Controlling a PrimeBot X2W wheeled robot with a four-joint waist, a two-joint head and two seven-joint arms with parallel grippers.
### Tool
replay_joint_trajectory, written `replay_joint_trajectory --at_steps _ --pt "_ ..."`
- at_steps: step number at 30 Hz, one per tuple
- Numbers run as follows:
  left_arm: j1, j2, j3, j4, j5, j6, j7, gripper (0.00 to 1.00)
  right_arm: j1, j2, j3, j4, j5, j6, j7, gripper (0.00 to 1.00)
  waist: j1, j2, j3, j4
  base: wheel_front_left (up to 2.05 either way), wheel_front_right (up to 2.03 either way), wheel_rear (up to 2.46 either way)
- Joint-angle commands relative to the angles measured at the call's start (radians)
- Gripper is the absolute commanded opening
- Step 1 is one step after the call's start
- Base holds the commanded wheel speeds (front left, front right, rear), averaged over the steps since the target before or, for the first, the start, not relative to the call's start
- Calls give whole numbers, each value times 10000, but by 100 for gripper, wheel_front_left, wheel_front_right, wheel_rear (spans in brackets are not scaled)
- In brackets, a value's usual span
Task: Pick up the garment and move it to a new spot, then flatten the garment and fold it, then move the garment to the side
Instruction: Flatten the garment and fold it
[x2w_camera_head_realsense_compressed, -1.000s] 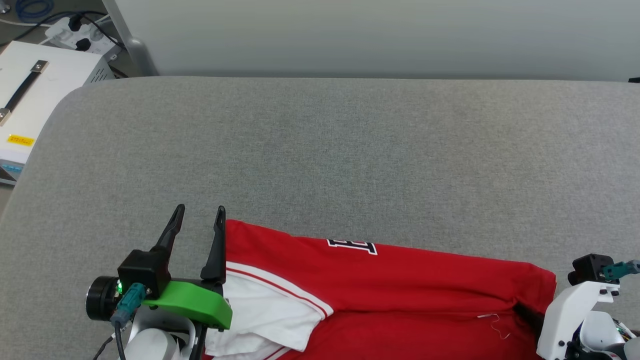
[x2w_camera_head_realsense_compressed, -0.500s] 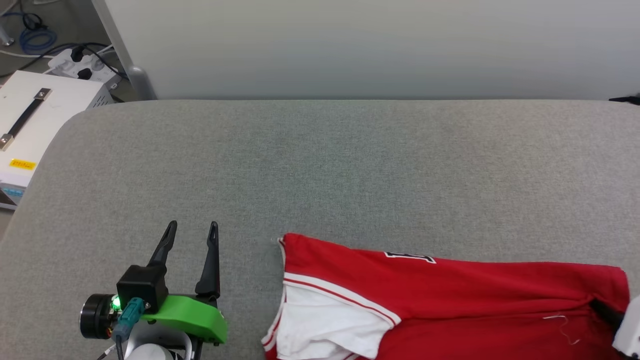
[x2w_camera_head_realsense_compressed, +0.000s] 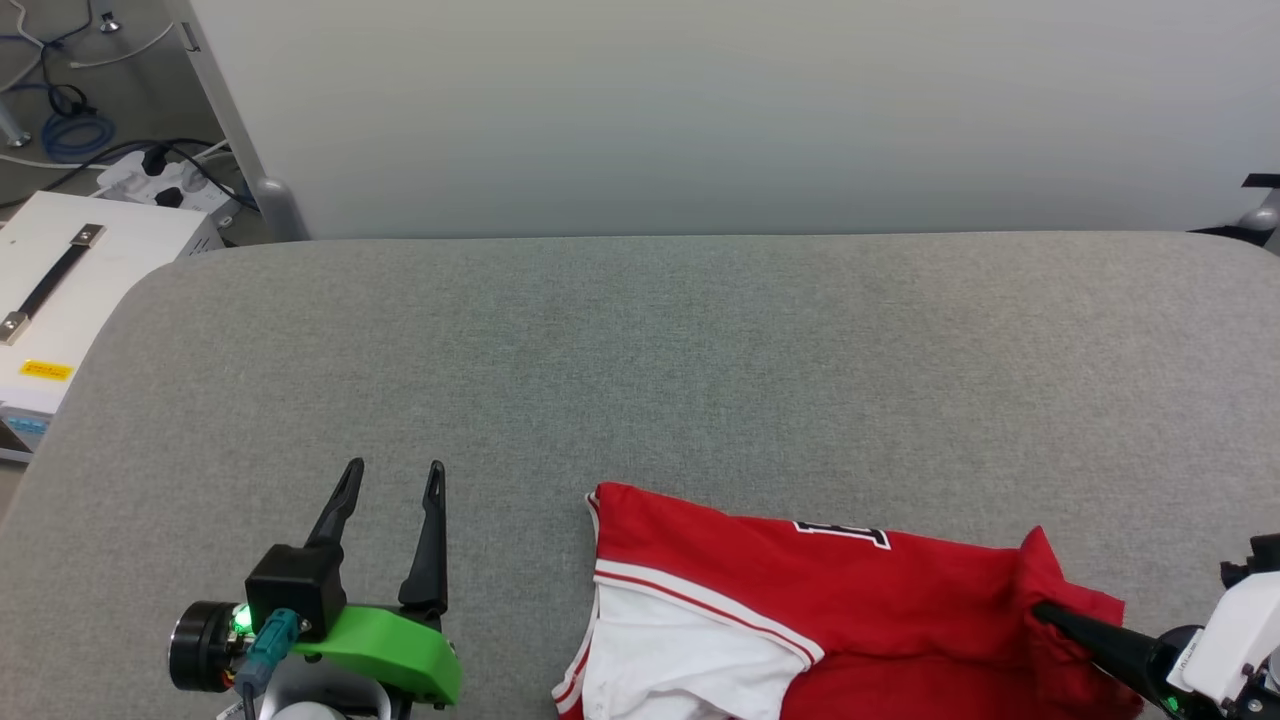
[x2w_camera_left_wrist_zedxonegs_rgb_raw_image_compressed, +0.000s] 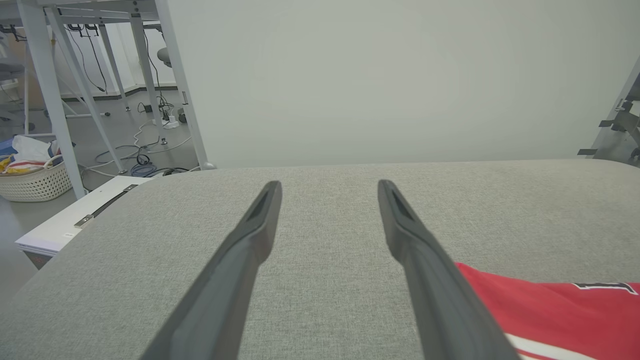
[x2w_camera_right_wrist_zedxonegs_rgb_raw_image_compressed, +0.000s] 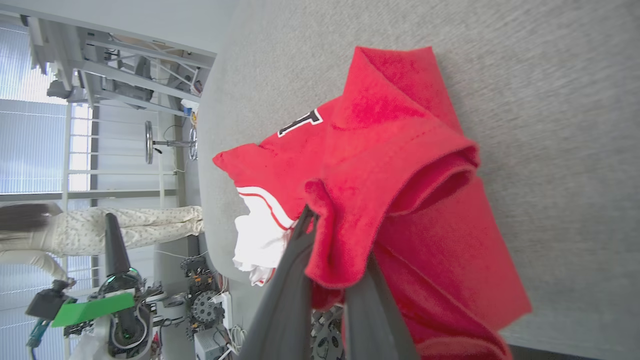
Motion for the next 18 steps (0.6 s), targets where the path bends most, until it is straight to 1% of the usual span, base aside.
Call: replay_joint_trajectory --at_steps 1,3,4,7,12,18 --pt "104 26 -40 31 -45 -41 -1 100 -175 62 39 -103 503 -4 268 0 0 0 -58 76 0 0 0" --pt "42 40 -60 17 -51 -60 31 100 -206 134 225 -114 1226 -4 570 0 0 0 -49 152 0 0 0" --pt "5 51 -61 -4 -57 -63 44 100 -265 147 485 30 1801 -4 548 0 0 0 -34 192 0 0 0" --pt "-62 67 -82 -50 -45 -56 66 100 -403 153 1416 369 2917 -4 101 0 0 0 15 315 0 0 0" --pt "-223 77 -111 -147 -25 -45 93 100 -734 156 3293 866 3882 -4 -1239 0 0 0 279 588 0 0 0" --pt "-409 -85 -73 -158 -91 -17 56 100 -1317 157 5530 1602 4804 -4 -2995 0 0 0 709 784 0 0 0"
